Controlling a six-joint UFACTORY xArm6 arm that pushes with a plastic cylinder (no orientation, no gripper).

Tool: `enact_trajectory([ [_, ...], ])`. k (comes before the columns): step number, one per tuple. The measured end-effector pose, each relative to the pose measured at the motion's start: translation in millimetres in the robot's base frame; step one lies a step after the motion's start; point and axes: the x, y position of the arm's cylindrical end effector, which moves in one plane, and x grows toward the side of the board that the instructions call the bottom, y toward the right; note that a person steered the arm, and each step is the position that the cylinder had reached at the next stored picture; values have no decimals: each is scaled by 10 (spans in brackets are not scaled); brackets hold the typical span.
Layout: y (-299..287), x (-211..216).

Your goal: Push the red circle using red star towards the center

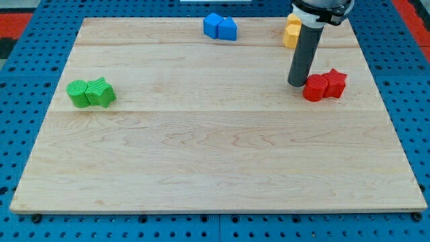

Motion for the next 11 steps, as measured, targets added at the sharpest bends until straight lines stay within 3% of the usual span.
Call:
enact_trajectory([
  [1, -10, 25],
  [3, -543, 1496],
  [4, -539, 1931],
  [6, -342, 1941],
  [8, 894, 1094],
  [9, 1237, 517],
  [11, 1317, 11],
])
